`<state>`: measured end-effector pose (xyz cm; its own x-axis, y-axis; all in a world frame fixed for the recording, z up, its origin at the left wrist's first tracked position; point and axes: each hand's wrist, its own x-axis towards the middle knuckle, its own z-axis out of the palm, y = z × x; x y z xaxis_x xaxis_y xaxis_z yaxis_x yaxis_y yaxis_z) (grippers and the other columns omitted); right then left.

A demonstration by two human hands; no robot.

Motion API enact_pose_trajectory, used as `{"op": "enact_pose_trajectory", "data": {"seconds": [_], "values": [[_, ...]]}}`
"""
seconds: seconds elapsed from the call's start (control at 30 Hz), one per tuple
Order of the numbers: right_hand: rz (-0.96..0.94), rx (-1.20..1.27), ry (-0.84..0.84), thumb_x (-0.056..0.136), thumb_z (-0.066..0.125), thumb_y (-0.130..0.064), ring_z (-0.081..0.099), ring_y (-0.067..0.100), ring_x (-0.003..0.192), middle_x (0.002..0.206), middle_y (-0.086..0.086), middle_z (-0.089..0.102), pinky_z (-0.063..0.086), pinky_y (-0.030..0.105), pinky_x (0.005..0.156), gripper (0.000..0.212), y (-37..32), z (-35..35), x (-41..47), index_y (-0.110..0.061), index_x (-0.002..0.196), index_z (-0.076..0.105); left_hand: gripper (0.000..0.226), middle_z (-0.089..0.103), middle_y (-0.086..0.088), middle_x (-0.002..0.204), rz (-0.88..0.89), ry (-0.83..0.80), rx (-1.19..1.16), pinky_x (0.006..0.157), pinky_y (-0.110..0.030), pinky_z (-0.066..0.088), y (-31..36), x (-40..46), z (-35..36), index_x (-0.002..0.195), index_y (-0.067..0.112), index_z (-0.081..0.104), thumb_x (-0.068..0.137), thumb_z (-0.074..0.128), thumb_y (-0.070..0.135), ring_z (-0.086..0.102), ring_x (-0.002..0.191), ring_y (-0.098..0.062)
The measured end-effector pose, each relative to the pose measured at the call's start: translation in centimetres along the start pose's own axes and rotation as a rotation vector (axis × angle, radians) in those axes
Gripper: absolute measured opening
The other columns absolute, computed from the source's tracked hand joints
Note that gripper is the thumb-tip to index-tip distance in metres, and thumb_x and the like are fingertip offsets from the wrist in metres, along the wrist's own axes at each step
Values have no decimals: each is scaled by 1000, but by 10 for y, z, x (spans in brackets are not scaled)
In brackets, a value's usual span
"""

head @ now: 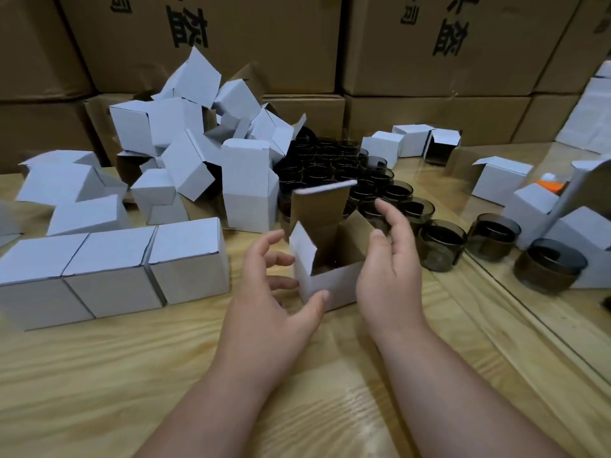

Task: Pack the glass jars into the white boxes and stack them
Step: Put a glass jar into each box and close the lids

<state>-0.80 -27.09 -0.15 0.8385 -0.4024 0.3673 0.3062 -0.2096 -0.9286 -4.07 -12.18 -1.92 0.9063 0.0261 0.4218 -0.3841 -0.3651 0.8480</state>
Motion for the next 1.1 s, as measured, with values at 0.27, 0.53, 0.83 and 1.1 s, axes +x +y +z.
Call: {"op": "enact_pose_trajectory", "data": {"seconds": [0.27,0.53,0.83,1.1], "values": [[28,-80,-58,101,47,-23,65,3,85,91,-18,69,59,37,75,28,-1,-1,-1,-41,105,68,93,35,42,140,36,-21,5,102,-29,50,-1,-1,1,131,73,29,72,91,36,43,132,8],[16,-45,-122,88,44,-30,61,0,63,79,-22,70,57,36,60,27,-3,-5,-4,-40,103,64,91,36,35,144,16,-16,10,112,-33,42,6,-1,-3,137,74,23,70,78,46,36,137,12],[-144,-72,-5,95,52,-35,65,2,93,102,-12,69,52,22,81,22,-10,-22,7,-35,117,58,97,37,16,133,-61,-26,69,96,-38,56,0,0,-3,132,79,24,71,89,41,54,116,-3],[117,-541,326,89,63,-25,21,26,149,160,4,29,22,46,120,60,0,-61,39,-23,147,47,98,34,25,129,-94,-20,68,87,-22,49,1,0,-4,129,82,24,69,91,43,57,103,10]]}}
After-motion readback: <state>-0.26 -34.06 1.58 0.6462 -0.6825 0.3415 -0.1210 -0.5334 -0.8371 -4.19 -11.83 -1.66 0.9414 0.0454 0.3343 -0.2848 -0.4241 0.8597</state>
